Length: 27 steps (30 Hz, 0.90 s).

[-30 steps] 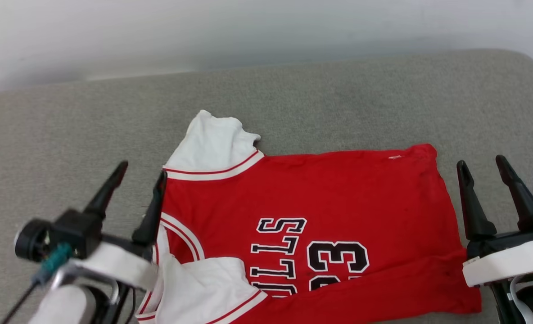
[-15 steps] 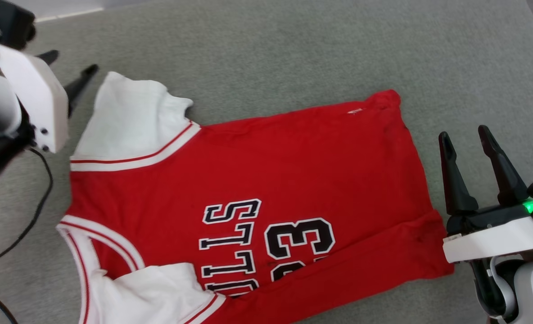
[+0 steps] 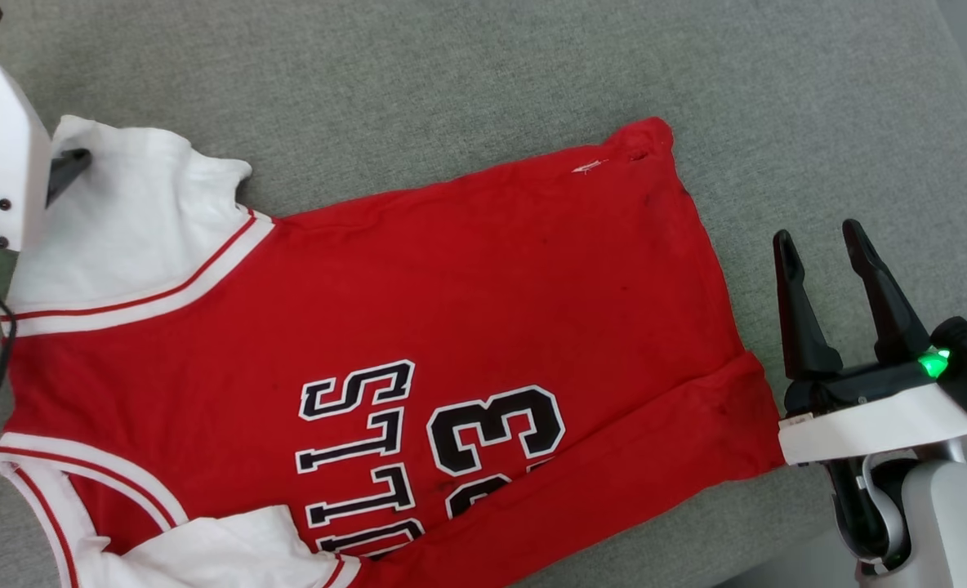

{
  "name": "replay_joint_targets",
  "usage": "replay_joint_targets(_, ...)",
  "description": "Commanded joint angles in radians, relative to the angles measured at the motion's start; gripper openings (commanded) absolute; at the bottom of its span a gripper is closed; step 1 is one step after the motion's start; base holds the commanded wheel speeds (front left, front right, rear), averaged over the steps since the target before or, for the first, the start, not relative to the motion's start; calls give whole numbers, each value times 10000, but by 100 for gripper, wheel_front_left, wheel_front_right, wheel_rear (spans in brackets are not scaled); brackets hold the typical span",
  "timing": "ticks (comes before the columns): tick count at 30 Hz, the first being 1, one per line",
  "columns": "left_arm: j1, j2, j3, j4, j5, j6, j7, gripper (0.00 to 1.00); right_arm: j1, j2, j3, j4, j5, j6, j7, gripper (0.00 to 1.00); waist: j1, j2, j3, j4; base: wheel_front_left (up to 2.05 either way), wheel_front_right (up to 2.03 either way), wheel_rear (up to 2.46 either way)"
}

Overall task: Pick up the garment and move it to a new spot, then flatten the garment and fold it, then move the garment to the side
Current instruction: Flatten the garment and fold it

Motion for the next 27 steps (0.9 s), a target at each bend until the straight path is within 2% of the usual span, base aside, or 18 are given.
replay_joint_targets(1, -205, 159, -80, 201, 248, 11, -33, 100, -229, 98, 42, 67, 30, -6, -98, 100, -1, -1, 152, -95, 0, 0, 0)
replay_joint_targets(7, -225, 188, -499, 636, 496, -4, 110, 100, -395, 182, 75, 186, 25, -4, -195, 100, -1, -1, 295, -96, 0, 0, 0)
replay_joint_targets(8, -212, 137, -573, 659, 463, -5, 88, 96, -389, 188, 71, 206, 23, -4, -211, 100, -1, -1, 313, -78, 0, 0, 0)
replay_joint_targets(9, -217, 67, -636, 662, 398, -6, 43, 58, -379, 186, 64, 237, 12, -4, -217, 100, -1, -1, 324, -54, 0, 0, 0)
replay_joint_targets(10, -250, -13, -672, 663, 346, -10, -68, 25, -390, 176, 57, 267, -5, -4, -211, 100, -1, -1, 332, -24, 0, 0, 0)
replay_joint_targets(11, -284, -91, -691, 677, 303, -11, -194, 0, -422, 153, 55, 284, -29, -4, -190, 100, -1, -1, 331, 12, 0, 0, 0)
replay_joint_targets(20, -340, -350, -1019, 708, -78, -18, -1932, 0, -457, -221, -83, 256, -269, -6, 276, 100, -1, -1, -290, 462, 0, 0, 0)
replay_joint_targets(23, -225, -300, -1242, 512, -75, -18, -2633, 0, -373, -398, -326, 265, -446, -6, 751, 100, -1, -1, -671, 696, 0, 0, 0)
replay_joint_targets(27, 15, -307, -1513, -59, -344, -19, -3393, 0, -405, -956, -308, 113, -580, -4, 1697, 100, -1, -1, -1148, 1078, 0, 0, 0)
